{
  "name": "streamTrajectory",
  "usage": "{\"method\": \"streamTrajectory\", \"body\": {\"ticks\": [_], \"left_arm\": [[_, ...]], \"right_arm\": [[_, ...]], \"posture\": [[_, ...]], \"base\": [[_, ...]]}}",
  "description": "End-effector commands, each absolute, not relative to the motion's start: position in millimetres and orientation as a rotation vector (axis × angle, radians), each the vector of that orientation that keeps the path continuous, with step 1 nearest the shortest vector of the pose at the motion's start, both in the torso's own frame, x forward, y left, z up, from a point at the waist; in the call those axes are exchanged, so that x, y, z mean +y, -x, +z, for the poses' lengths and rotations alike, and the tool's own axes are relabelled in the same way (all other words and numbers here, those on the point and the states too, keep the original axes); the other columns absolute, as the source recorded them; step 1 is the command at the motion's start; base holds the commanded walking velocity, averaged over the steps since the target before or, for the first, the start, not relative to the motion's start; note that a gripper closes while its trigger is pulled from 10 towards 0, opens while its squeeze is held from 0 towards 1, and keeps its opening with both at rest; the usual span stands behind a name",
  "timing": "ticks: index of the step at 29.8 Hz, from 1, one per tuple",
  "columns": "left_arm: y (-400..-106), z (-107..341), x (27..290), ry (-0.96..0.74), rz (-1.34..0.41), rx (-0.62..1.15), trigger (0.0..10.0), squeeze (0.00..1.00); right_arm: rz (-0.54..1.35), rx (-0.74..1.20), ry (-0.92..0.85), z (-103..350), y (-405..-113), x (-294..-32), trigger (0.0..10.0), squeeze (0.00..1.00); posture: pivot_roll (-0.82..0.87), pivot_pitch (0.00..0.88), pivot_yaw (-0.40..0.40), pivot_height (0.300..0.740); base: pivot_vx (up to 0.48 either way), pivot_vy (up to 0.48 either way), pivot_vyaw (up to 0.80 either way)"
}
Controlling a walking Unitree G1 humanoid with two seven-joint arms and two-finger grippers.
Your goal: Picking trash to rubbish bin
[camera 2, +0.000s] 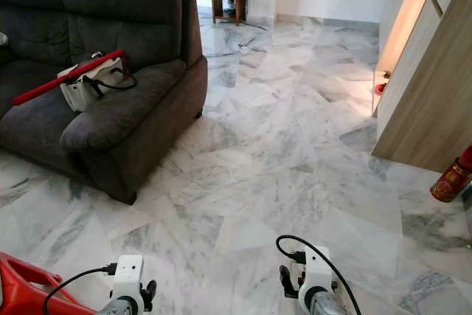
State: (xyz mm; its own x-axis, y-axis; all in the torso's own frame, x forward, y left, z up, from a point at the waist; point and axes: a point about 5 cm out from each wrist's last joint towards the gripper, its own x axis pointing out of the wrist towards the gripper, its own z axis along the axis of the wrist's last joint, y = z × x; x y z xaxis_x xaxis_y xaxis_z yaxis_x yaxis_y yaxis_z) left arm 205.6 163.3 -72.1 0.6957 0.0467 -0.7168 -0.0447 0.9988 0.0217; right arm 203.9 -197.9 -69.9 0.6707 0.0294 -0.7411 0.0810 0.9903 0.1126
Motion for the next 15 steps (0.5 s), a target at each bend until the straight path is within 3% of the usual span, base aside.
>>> {"method": "streamTrajectory", "body": {"ticks": [1,10,15], "left_arm": [[-201.6,-73.9,173.1,-0.023,0.062,0.821,10.0,0.00],[-202.6,-72.3,181.5,-0.019,0.100,0.810,10.0,0.00],[-209.4,-68.7,178.1,-0.019,0.097,0.785,10.0,0.00]], "right_arm": [[-0.019,0.824,-0.151,-70.1,-204.8,-191.4,10.0,0.00],[0.038,0.834,-0.141,-71.7,-204.8,-178.1,10.0,0.00],[0.085,0.856,-0.106,-72.3,-204.7,-175.3,10.0,0.00]], "posture": [[-0.14,0.000,0.013,0.740],[-0.14,0.000,-0.012,0.740],[-0.10,0.000,-0.070,0.740]], "base": [[0.000,0.000,0.00],[0.000,0.000,0.00],[0.000,0.000,0.00]]}}
